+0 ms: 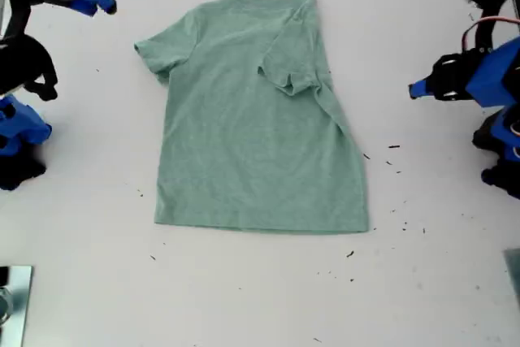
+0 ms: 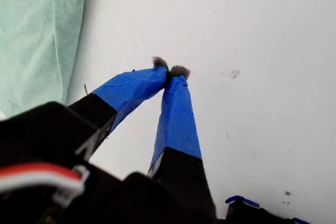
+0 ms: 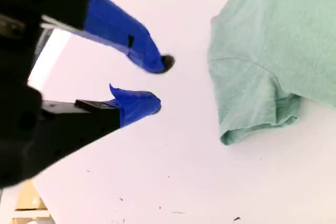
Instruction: Fold t shirt
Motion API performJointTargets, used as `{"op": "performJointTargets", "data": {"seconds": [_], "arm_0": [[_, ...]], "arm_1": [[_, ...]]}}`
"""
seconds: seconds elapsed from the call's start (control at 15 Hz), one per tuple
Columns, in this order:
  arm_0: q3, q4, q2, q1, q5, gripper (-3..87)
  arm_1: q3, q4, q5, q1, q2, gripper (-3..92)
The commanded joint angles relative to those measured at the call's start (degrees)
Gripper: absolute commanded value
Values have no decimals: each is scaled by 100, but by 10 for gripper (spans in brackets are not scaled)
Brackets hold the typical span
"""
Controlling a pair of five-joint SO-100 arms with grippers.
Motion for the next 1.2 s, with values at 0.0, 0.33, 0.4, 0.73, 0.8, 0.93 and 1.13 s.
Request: {"op": "performJointTargets", "data": {"seconds": [0.0, 0.33, 0.4, 0.73, 0.8, 0.93, 1.13], "arm_0": [[-9, -53, -308, 53, 70, 252], [1811, -2109, -1433, -229, 132, 268], [2004, -2558, -1872, -316, 114, 269], [1898, -3806, -3489, -606, 149, 3], [2021, -3858, -3234, -457, -18, -2], [2232, -3472, -1125, 255, -659, -2], [2628, -3612, -167, 141, -545, -2]], "arm_1": [[-70, 35, 70, 35, 97, 19], [-79, 62, 35, 53, 202, 19], [-79, 62, 26, 44, 220, 19], [-70, 53, -26, 53, 246, 19], [-62, 44, -53, 70, 246, 19], [-97, 62, -53, 53, 264, 19], [-70, 62, -70, 62, 290, 19]]}}
